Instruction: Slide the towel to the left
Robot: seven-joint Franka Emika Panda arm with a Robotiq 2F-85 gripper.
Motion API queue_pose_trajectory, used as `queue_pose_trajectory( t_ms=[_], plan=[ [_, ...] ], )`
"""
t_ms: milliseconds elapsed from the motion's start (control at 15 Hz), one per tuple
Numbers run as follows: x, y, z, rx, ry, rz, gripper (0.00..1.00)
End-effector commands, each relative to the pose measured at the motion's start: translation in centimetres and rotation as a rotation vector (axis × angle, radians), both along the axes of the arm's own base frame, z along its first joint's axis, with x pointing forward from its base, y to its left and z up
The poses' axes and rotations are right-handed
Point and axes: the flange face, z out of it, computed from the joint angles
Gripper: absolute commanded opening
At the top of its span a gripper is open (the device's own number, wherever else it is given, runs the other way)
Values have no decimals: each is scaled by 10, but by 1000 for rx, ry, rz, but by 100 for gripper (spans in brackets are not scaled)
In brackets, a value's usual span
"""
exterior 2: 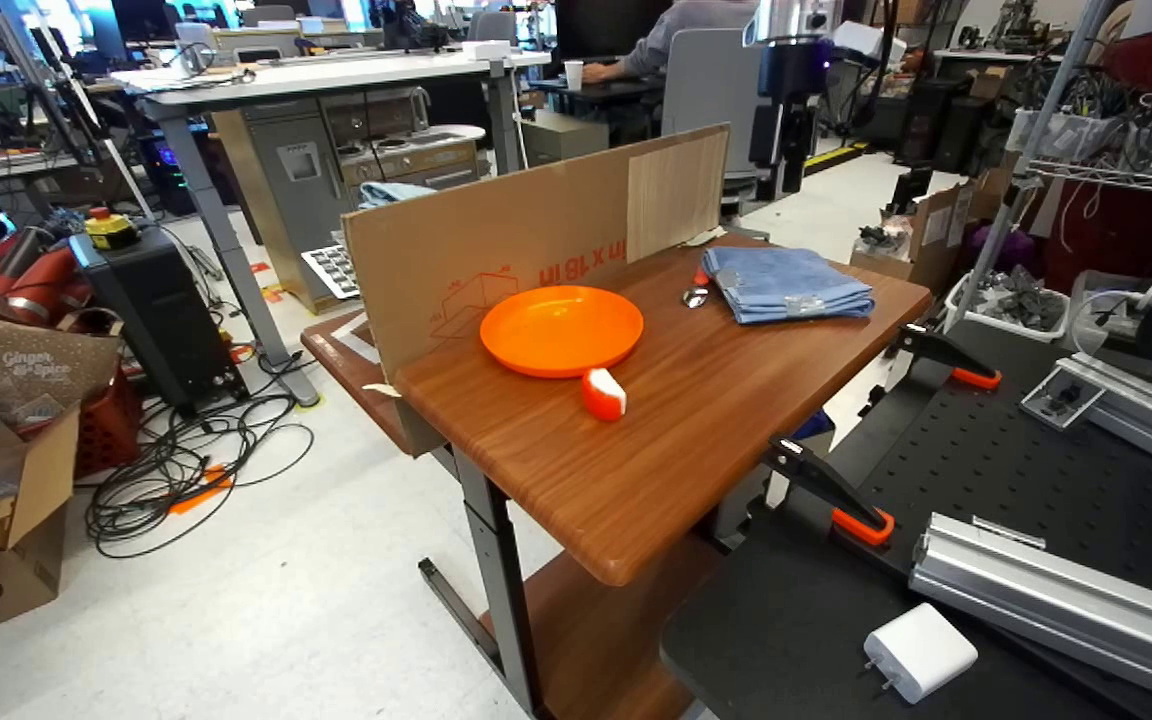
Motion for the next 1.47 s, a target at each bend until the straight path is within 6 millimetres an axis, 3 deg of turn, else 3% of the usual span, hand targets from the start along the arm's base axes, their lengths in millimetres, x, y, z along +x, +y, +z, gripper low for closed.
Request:
queue_pose_trajectory(
  t_ms=[0,467,1400],
  plan=[
    [10,2,-28,-1,11,14,100],
    [7,5,-81,-61,55,16,100],
    [-5,23,-126,-187,116,102,100]
  ],
)
